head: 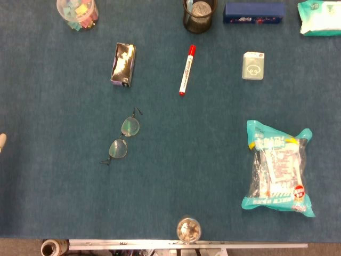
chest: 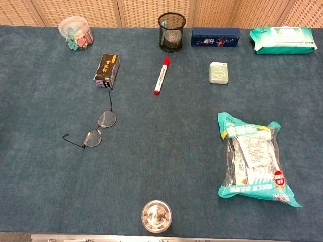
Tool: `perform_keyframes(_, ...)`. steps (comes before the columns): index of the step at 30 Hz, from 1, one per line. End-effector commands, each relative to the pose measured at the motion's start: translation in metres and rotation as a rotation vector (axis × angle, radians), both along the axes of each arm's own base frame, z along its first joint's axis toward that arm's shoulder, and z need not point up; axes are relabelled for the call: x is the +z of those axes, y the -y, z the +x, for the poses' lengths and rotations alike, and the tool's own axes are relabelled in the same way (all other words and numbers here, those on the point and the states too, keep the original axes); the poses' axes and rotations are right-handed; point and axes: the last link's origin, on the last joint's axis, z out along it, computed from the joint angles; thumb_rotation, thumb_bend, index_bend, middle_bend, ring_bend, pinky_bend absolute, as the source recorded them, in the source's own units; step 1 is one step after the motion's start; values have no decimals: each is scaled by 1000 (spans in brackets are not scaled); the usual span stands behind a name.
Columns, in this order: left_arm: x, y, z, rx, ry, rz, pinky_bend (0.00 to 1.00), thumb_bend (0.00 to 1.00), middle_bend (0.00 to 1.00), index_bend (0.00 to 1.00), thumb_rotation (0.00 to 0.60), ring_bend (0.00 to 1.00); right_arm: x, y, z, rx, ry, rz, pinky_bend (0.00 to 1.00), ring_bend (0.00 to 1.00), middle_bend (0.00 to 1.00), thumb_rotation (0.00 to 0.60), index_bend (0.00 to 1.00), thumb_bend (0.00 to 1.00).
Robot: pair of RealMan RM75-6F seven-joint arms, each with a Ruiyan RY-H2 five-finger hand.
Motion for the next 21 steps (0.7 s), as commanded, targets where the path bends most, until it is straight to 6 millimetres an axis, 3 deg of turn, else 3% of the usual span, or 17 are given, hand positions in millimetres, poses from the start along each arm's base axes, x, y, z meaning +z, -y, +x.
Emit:
perform_keyframes(1, -5, 1, -1, 13, -12, -21, 580, 216, 524, 523, 600, 410, -3, -1, -5, -9, 2, 12, 356, 259, 325, 600, 309, 369)
perform_keyframes(14, -18, 9, 20, -7, 44, -37, 588, 216, 536, 494, 600, 415, 0, 10, -8, 11, 39, 10, 356, 259, 325, 600, 309, 369)
perform_keyframes(18, -23, 11, 31, -46, 99, -55, 588, 215, 439, 391, 600, 405, 2, 15, -6, 28, 38, 10, 356, 259, 325, 600, 309, 369)
perform_keyframes(21, -26, 11, 39, -70, 153, -73, 574, 210, 330, 316, 600, 341, 5, 19, -4, 39, 38, 1, 356, 259, 325, 600, 309, 369)
